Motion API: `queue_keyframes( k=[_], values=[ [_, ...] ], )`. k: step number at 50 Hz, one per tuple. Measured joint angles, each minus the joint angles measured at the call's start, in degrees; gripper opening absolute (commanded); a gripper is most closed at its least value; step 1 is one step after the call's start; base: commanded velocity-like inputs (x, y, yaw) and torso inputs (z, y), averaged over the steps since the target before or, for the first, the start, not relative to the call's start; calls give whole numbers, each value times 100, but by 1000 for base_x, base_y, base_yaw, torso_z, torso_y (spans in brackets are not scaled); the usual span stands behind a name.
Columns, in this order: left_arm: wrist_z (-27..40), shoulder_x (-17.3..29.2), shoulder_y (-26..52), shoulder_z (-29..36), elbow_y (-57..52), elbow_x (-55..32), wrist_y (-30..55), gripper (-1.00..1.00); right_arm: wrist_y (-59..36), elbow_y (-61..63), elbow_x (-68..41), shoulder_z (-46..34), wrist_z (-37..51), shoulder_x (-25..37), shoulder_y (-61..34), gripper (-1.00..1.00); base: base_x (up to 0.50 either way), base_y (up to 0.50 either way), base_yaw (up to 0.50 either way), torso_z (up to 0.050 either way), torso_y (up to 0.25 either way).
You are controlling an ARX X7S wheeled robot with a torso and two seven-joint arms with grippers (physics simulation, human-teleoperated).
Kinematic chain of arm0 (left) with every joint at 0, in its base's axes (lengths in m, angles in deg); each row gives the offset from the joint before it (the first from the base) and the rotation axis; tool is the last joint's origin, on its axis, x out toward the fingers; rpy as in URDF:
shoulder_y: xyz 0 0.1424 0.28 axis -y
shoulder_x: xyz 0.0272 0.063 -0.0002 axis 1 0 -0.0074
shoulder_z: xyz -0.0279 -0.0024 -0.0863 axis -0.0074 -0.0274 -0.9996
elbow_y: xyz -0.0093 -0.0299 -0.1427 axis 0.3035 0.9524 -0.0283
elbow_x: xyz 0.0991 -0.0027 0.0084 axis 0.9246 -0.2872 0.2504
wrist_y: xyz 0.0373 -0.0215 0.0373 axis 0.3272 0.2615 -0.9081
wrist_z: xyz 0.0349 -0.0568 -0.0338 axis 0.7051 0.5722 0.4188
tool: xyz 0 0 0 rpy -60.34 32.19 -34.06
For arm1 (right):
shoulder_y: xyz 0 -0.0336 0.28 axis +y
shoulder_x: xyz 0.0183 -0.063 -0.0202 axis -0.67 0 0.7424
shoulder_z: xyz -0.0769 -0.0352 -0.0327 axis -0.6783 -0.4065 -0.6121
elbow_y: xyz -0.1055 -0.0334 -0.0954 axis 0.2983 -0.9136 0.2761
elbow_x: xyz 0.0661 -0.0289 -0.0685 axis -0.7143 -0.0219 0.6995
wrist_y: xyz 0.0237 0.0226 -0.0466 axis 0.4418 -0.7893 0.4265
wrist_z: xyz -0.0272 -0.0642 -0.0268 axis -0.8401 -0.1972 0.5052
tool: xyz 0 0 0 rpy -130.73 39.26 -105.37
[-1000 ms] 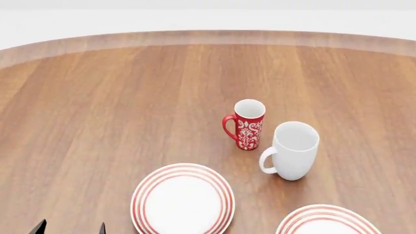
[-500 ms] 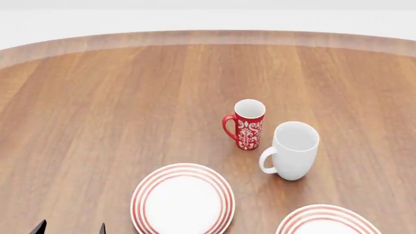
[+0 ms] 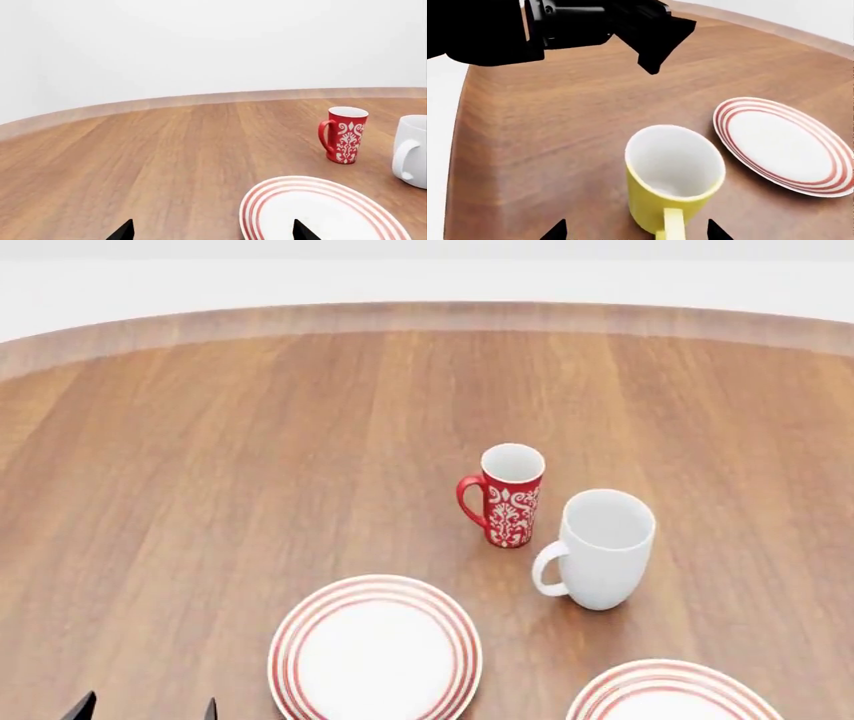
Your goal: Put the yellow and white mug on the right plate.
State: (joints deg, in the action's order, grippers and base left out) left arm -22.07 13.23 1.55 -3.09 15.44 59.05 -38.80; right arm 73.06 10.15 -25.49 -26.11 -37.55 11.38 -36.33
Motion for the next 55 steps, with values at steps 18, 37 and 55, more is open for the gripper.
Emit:
queue_keyframes(
  k=[18,37,55],
  values=[
    [40,39,9,37,-11,-49,9,100,-115,-301,-263,141,-46,-1,-214,100,0,0,0,0,0],
    [70,70,36,77,64,-83,-36,100,-208,-696,-229,71,-117,-125,-586,100,0,0,0,0,0],
    [105,106,49,108,86,-113,-53,100,-128,-1282,-93,-139,-269,-382,-965,100,0,0,0,0,0]
  ],
)
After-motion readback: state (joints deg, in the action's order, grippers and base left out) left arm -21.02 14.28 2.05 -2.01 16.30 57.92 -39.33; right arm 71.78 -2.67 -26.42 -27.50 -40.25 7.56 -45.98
